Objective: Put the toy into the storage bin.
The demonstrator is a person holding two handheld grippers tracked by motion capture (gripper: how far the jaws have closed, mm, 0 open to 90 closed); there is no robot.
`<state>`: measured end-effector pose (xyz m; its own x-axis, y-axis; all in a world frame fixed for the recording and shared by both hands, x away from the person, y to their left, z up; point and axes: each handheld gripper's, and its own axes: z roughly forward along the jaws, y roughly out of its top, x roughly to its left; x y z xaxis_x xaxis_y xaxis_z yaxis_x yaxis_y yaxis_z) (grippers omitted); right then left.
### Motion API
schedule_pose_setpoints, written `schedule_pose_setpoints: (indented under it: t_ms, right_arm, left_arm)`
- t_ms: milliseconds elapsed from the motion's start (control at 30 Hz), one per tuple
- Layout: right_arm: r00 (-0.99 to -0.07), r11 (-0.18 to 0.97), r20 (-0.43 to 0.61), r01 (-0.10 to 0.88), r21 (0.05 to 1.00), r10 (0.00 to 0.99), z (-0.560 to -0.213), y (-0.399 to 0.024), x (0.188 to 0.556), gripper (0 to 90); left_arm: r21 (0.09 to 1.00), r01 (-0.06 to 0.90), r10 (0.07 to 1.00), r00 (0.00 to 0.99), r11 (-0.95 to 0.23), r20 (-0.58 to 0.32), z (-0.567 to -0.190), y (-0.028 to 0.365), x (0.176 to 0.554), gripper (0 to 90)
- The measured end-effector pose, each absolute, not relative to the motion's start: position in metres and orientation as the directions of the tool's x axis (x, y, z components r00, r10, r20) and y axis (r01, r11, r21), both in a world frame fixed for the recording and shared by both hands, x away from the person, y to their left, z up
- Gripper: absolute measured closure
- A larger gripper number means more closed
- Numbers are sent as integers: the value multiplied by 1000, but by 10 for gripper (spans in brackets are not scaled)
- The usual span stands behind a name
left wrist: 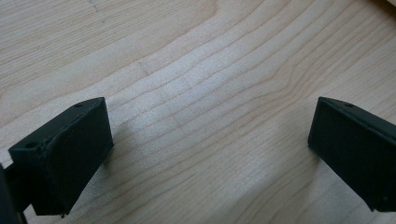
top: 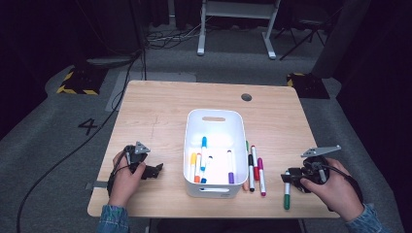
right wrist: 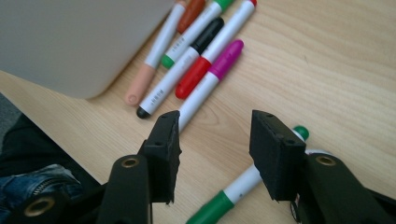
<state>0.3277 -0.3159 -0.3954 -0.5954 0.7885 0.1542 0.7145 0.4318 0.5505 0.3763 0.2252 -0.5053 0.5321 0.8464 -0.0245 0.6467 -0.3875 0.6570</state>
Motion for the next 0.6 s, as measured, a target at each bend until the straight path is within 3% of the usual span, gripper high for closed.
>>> schedule_pose_setpoints:
  t_ms: [600]
  right_arm:
    - [-524,425,162,806,412,836,-446,-334,332,535]
  left_arm:
    - [657,646,846,532,-388,-24,-505,225,376,0]
